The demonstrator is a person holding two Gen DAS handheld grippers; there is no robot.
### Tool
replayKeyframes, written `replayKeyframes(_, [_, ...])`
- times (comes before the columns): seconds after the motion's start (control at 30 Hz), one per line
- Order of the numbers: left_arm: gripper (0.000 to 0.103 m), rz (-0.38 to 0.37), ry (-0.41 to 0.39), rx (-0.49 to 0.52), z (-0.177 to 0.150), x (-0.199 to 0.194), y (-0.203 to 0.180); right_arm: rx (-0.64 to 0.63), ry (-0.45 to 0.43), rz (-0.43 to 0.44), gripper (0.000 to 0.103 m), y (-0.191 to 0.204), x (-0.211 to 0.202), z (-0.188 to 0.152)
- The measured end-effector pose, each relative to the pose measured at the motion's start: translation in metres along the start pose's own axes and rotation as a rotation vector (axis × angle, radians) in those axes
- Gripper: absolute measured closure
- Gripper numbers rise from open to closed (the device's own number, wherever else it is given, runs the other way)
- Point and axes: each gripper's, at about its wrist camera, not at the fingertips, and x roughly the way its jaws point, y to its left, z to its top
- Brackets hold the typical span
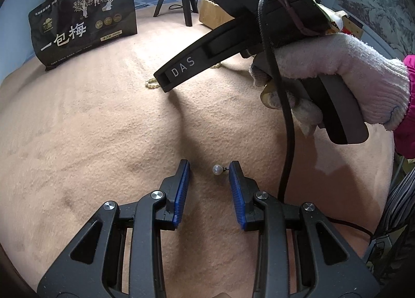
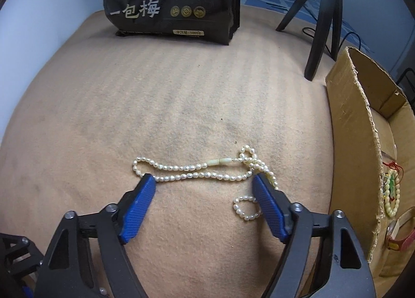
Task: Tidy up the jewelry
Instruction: 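Grasp the second pearl earring with the left tool while the right tool grasps the pearl necklace, then lift and carry the earring and pearl necklace over the box with both tools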
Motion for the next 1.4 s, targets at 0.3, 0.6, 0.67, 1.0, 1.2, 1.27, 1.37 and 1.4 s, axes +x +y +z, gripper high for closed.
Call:
replayKeyframes(0.3, [0.094, 0.009, 0.004, 0.037, 0.0, 0.007, -0.008, -0.009, -0.019, 0.006, 0.063, 0.001, -0.002, 0.003])
replayKeyframes(0.6, [0.094, 0.022, 0.006, 0.008, 0.0, 0.002, -0.004, 0.012, -0.022, 0.046, 0.1, 0.0, -0.004, 0.005])
replayKeyframes(0.67, [0.094, 0.029, 0.005, -0.009, 0.003, 0.002, 0.001, 0.024, -0.022, 0.066, 0.1, -0.001, -0.008, 0.005])
replayKeyframes(1.0, [0.094, 0.065, -0.04, -0.085, 0.014, -0.016, 0.014, 0.008, -0.089, 0.131, 0.1, 0.001, -0.055, 0.003])
replayKeyframes(1.2, [0.094, 0.077, -0.093, -0.098, 0.025, -0.036, 0.013, 0.001, -0.149, 0.151, 0.1, 0.0, -0.092, 0.004])
replayKeyframes(1.27, [0.094, 0.079, -0.111, -0.101, 0.029, -0.043, 0.013, 0.0, -0.172, 0.154, 0.1, -0.002, -0.107, 0.004])
replayKeyframes(1.37, [0.094, 0.078, -0.141, -0.108, 0.035, -0.054, 0.01, -0.004, -0.206, 0.156, 0.1, -0.005, -0.127, 0.004])
replayKeyframes(1.4, [0.094, 0.075, -0.151, -0.109, 0.038, -0.057, 0.009, -0.005, -0.215, 0.155, 0.1, -0.007, -0.133, 0.004])
